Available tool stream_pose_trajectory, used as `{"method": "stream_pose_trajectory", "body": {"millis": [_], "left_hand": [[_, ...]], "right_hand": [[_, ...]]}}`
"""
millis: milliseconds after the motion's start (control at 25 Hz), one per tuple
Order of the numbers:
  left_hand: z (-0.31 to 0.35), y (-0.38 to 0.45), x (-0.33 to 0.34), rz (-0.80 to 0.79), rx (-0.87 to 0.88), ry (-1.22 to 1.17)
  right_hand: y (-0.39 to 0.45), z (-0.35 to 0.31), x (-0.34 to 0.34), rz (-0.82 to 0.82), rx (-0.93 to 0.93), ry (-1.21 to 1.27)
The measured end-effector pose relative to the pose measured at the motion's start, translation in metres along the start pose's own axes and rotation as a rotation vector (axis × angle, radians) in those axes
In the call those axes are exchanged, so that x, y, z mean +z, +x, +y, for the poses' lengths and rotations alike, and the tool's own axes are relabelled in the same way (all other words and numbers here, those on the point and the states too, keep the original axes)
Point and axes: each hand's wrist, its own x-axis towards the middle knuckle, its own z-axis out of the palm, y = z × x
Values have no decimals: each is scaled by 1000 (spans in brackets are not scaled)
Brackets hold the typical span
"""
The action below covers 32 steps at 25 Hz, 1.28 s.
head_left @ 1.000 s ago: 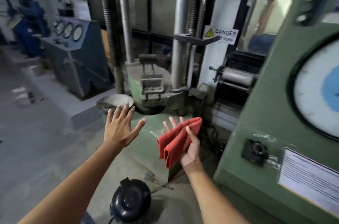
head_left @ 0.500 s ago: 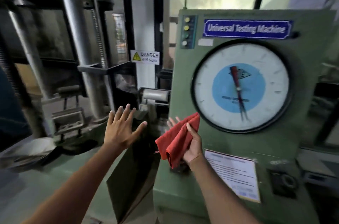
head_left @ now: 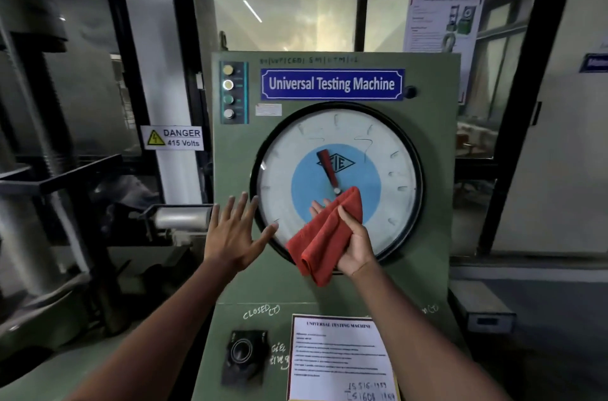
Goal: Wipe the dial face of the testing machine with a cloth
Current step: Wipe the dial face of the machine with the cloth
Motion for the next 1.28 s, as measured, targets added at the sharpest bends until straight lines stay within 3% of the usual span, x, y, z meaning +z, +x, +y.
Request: {"method": "stream_pose_trajectory", "body": {"millis": [280,560,640,720,840,920,1000,1120,1280], "left_hand": [[19,119,38,54,100,-98],[26,231,70,206,212,-128],[24,249,83,268,256,-115],[24,264,96,338,280,-113],[26,284,111,422,255,-133],[28,291,117,464,238,-118],[26,298,120,496,240,-92],[21,302,125,533,241,-41],[17,308,126,569,272,-15]], "right_hand": [[80,-66,-17,86,-110,-139],[161,-112,-10,221,-178,-99],[177,-133,-10,298,-253,-86],[193,-159,-9,513,-447,-112],[214,-185,-9,1028,-875,-637],[225,-174,-10,1125,-1004,-1193],[239,-147,-19,1082,-896,-1568],[252,-107,-36,951,-745,-1770],[231,-86,-80,738,-881,-2193]]}}
